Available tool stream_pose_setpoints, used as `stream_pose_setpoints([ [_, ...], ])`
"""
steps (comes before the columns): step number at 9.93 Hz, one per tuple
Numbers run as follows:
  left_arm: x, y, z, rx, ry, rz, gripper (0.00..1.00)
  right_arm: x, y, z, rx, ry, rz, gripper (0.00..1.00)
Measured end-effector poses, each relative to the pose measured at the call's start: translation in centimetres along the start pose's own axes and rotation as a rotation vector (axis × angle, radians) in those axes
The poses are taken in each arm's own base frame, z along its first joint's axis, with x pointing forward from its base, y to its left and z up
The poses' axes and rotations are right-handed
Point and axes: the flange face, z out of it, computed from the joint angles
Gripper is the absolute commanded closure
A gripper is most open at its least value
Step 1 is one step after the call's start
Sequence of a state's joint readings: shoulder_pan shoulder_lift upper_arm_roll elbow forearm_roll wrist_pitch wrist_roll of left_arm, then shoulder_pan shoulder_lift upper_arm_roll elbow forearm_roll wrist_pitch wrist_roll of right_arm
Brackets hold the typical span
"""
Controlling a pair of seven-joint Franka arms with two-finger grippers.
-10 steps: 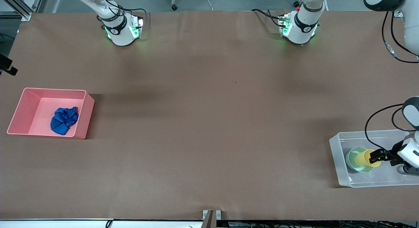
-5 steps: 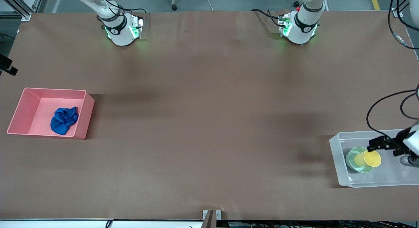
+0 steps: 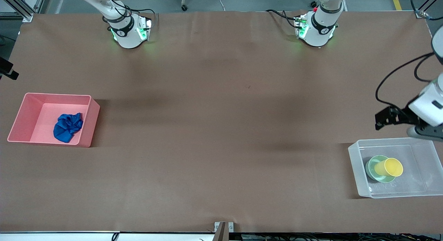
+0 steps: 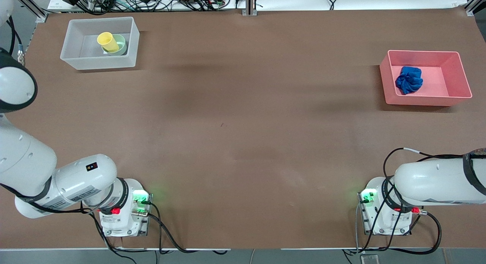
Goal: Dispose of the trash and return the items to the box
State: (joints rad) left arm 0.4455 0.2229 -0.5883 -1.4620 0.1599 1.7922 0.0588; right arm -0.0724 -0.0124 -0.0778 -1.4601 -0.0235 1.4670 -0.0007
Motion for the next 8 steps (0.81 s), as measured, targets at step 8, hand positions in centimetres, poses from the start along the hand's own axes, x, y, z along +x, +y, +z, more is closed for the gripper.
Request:
stream_pose_setpoints([
  [8, -5.9, 3.8, -11.8, 0.004, -0.057, -0.022, 0.0, 0.0, 0.0, 0.0, 0.0, 0.0, 0.0, 0.0],
])
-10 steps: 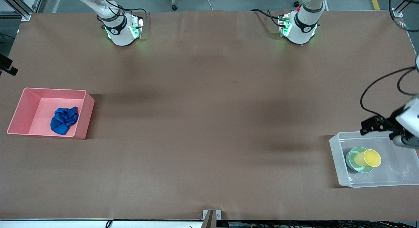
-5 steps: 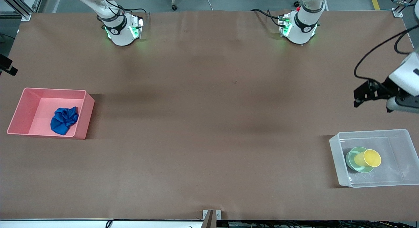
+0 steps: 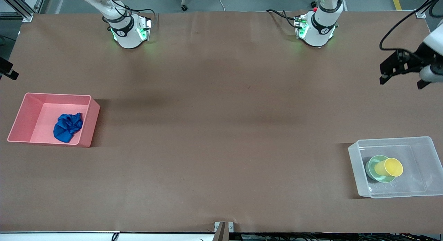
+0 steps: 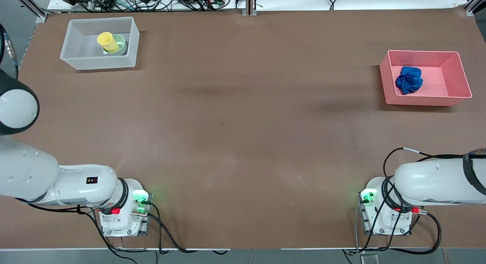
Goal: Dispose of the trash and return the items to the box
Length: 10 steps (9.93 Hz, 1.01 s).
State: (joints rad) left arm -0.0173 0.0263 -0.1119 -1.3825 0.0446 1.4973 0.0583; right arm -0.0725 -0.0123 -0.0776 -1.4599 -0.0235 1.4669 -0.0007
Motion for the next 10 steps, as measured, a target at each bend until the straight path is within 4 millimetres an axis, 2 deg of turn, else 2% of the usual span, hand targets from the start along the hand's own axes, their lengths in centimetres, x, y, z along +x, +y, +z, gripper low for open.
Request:
stream_pose_setpoints([
  [3, -1.5, 0.4, 0.8, -0.005, -0.032, -0.031, 0.0, 0.0, 0.0, 0.0, 0.0, 0.0, 0.0, 0.0],
  [5, -1.5, 0.6, 1.7, -0.015, -0.048, -0.06, 0.0, 0.0, 0.0, 0.0, 0.0, 0.0, 0.0, 0.0],
  [8, -1.3, 2.1, 3.2, -0.016, -0.065, -0.089, 0.0, 0.0, 0.0, 0.0, 0.0, 0.0, 0.0, 0.0],
  [10, -1.3, 2.1, 3.6, -0.016, -0.073, -0.09, 0.0, 0.0, 0.0, 0.0, 0.0, 0.0, 0.0, 0.0],
])
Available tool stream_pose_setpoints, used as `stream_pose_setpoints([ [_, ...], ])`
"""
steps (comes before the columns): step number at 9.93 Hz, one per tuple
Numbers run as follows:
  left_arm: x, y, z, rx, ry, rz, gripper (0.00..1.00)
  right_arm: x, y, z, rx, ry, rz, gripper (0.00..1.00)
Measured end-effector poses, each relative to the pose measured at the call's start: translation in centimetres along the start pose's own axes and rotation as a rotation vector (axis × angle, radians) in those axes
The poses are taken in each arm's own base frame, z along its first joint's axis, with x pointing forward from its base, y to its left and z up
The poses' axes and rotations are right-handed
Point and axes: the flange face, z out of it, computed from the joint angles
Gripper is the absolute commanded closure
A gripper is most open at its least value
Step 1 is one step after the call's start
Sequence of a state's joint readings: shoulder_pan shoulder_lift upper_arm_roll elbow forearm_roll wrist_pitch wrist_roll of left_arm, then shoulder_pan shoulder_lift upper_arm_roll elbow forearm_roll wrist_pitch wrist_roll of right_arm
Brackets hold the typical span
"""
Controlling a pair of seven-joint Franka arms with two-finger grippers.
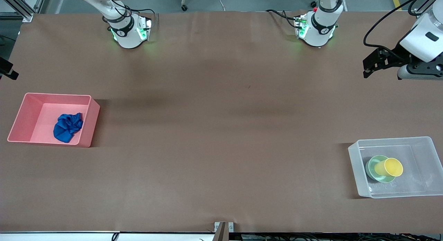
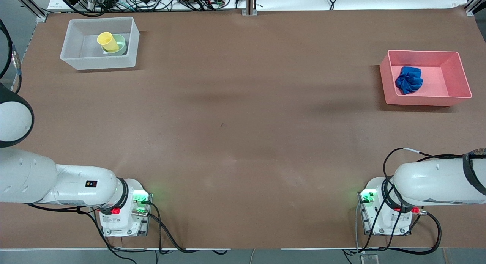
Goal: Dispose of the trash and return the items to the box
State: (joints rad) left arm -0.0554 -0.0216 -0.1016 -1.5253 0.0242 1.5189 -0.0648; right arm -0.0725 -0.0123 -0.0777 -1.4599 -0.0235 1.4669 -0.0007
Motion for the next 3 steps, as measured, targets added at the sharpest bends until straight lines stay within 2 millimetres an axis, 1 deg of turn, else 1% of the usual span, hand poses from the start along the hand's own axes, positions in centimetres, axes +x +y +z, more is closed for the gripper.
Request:
stream_pose_setpoints([
  [3, 0.01, -0.1, 0.06, -0.008, -0.001, -0.001, 0.0, 0.0, 0.0, 0.0, 0.0, 0.0, 0.0, 0.0],
])
